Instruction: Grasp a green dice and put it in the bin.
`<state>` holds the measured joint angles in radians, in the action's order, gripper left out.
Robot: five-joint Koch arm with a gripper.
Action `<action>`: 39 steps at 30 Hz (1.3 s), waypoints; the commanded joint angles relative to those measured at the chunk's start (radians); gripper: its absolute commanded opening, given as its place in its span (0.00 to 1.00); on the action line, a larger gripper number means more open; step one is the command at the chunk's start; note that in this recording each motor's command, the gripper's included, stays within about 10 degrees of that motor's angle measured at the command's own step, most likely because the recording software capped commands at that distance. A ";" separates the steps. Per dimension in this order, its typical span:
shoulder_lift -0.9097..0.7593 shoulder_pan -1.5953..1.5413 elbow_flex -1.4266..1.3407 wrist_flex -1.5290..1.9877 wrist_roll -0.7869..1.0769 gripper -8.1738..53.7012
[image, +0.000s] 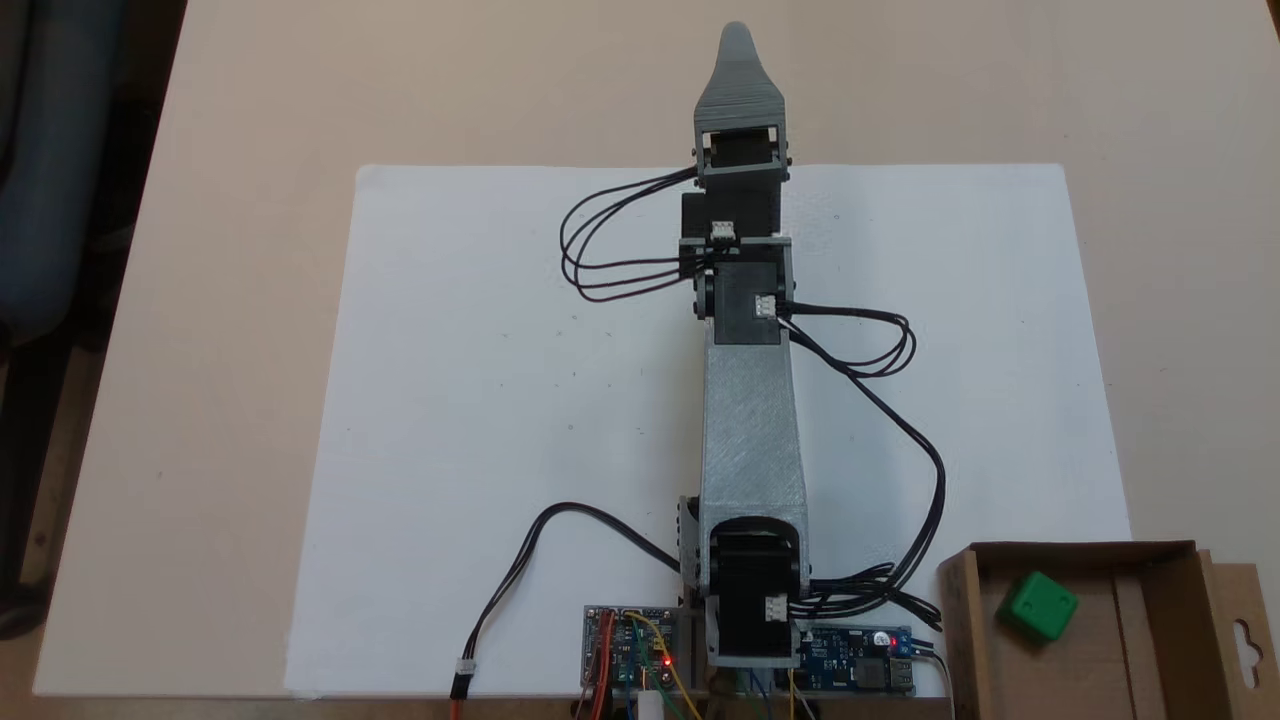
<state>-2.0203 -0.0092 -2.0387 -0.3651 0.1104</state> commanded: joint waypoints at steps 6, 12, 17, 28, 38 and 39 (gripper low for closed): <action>-0.103 -0.023 -0.218 -0.329 -0.040 0.85; -0.123 -0.034 -0.376 -0.509 -0.041 0.84; -0.183 -0.029 -0.469 -0.665 -0.040 0.84; -0.293 -0.029 -0.598 -0.873 -0.037 0.85; -0.321 -0.028 -0.693 -0.873 -0.032 0.84; -0.330 -0.028 -0.706 -0.873 -0.032 0.84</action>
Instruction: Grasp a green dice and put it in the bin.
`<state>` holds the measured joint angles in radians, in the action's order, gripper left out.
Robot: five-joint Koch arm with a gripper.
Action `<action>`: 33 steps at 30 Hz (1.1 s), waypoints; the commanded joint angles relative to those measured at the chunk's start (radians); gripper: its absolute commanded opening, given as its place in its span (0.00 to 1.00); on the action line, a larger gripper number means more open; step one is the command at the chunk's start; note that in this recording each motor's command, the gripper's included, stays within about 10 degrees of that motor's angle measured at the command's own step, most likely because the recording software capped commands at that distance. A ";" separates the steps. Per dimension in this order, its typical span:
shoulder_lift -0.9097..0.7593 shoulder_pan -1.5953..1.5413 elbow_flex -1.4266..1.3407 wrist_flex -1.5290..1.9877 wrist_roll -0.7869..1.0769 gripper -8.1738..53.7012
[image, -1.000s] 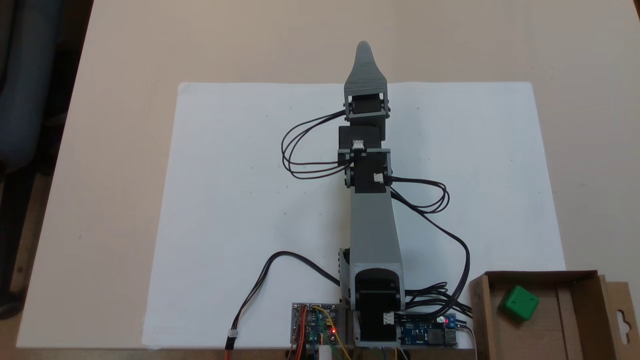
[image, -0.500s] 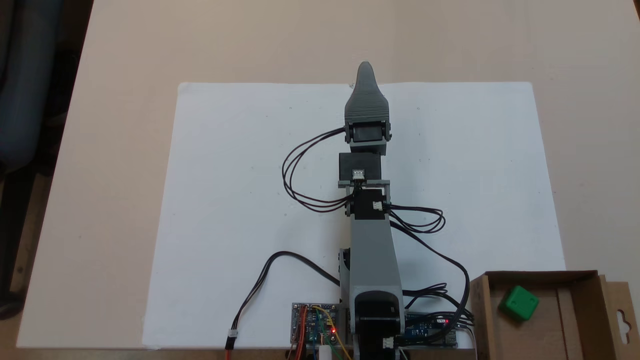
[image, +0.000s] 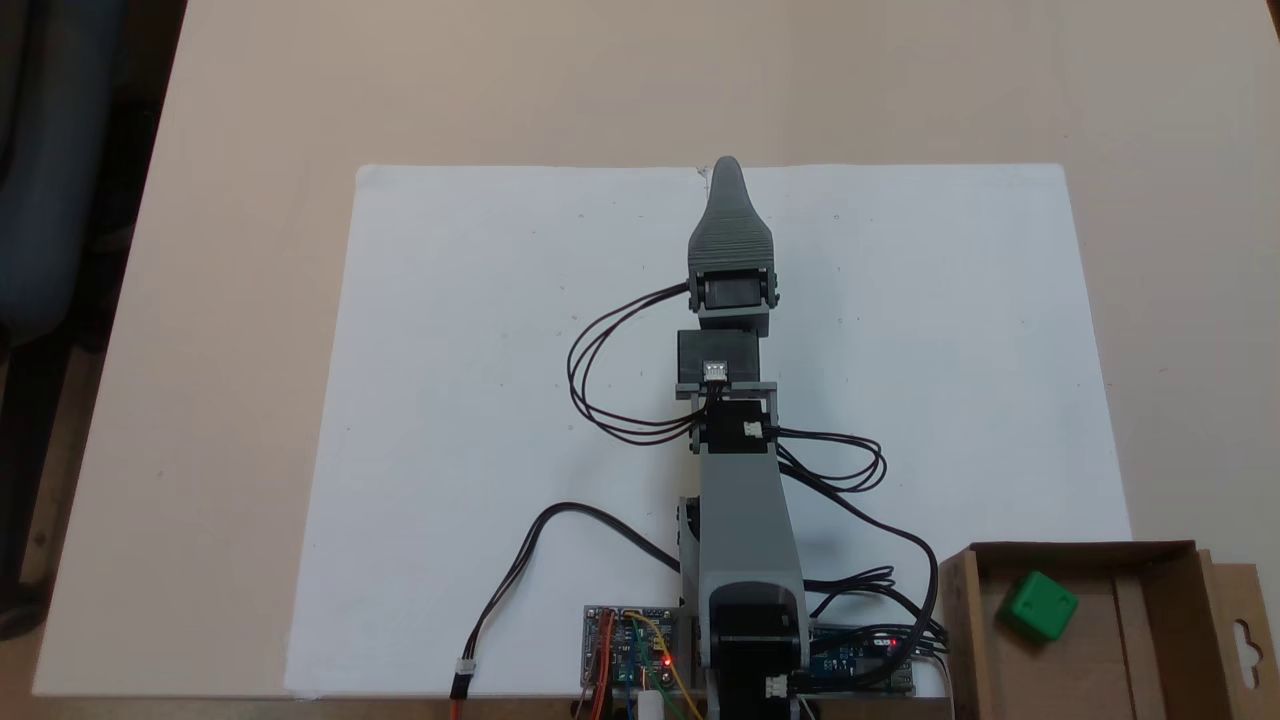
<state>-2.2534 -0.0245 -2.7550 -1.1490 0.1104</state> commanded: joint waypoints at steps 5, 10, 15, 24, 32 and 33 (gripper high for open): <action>-0.104 -0.011 -0.038 -0.144 -0.025 0.84; -0.114 -0.011 -0.115 -0.268 -0.025 0.84; -0.115 0.000 -0.173 -0.304 0.002 0.84; -0.114 0.011 -0.178 -0.304 0.000 0.85; -0.115 0.009 -0.178 -0.304 -0.002 0.85; -0.115 0.009 -0.178 -0.304 -0.002 0.85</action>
